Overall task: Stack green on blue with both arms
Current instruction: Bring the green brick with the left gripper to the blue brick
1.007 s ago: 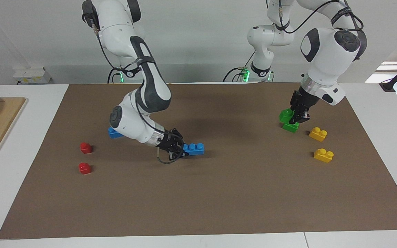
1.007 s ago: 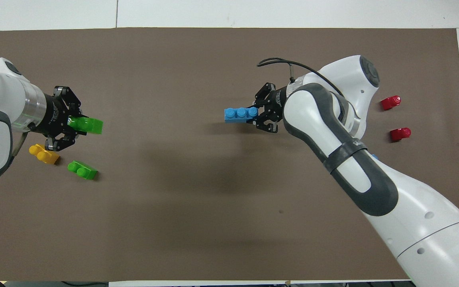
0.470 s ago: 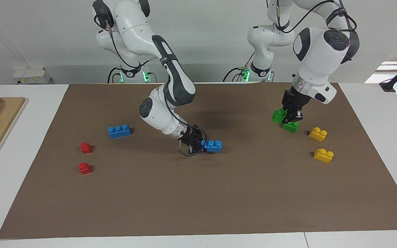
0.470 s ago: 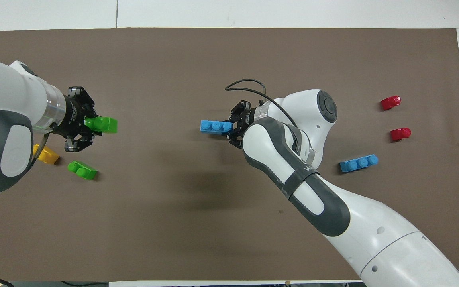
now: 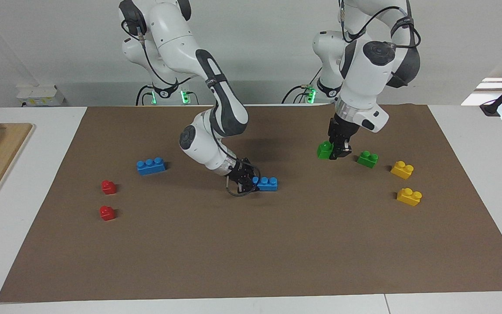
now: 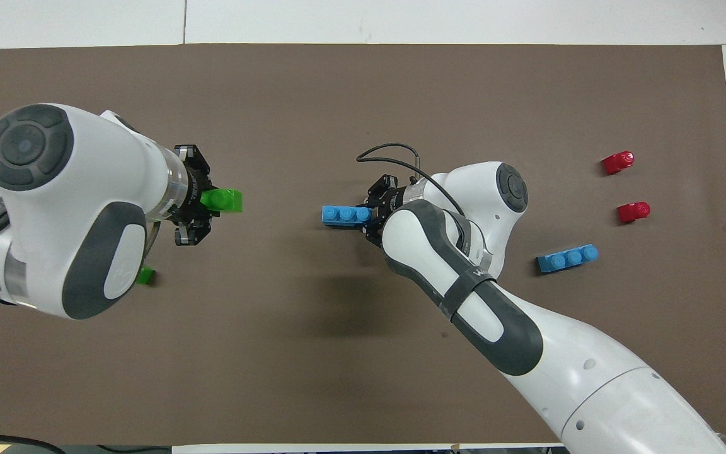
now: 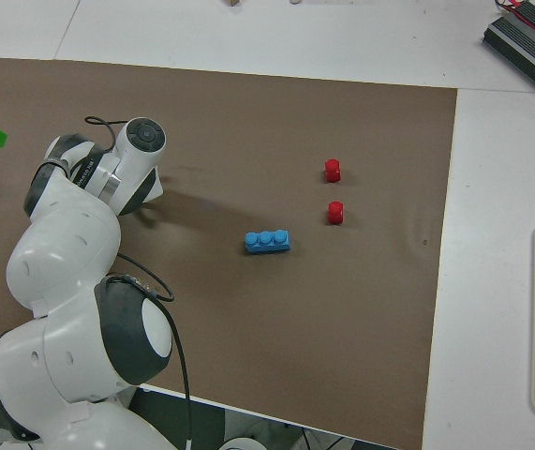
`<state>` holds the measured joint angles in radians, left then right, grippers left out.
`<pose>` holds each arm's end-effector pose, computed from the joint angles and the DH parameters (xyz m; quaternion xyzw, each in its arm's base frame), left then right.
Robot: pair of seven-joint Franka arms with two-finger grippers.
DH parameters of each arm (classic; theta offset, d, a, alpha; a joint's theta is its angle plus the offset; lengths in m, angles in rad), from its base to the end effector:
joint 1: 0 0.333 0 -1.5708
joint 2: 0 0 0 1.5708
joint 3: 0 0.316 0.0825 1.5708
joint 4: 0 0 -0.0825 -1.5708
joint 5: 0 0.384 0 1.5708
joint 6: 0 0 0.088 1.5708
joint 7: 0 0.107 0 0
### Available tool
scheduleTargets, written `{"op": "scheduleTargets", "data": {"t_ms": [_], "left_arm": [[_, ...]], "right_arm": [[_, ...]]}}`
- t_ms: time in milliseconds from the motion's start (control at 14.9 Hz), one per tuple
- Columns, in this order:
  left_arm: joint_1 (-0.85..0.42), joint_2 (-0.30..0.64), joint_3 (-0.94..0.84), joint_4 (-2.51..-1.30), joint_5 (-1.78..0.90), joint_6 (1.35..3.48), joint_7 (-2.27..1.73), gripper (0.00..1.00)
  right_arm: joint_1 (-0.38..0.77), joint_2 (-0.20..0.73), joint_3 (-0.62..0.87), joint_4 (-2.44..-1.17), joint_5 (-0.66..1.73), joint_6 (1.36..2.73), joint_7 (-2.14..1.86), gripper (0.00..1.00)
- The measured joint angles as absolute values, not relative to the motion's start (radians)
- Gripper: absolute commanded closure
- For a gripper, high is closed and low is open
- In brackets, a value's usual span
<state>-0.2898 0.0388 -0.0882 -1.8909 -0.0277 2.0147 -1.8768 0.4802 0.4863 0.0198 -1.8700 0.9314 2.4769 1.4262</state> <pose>0.5386 -0.2150 0.4889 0.7276 0.6845 0.0052 0.0446 0.5719 0.3085 0.2640 -0.6456 0.6995 0.2177 0.2156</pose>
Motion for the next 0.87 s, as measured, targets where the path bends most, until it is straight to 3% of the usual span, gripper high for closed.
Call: {"op": "scheduleTargets", "data": {"t_ms": [470, 873], "left_arm": [[-0.465, 0.165, -0.090, -1.896, 0.053, 2.147, -2.158, 1.00], [-0.542, 0.263, -0.090, -1.894, 0.111, 2.229, -2.303, 1.00]], "right_arm": [[0.481, 0.475, 0.020, -1.887, 0.937, 2.480, 1.402, 1.00], [0.486, 0.471, 0.020, -1.895, 0.937, 2.495, 1.402, 1.00]]}}
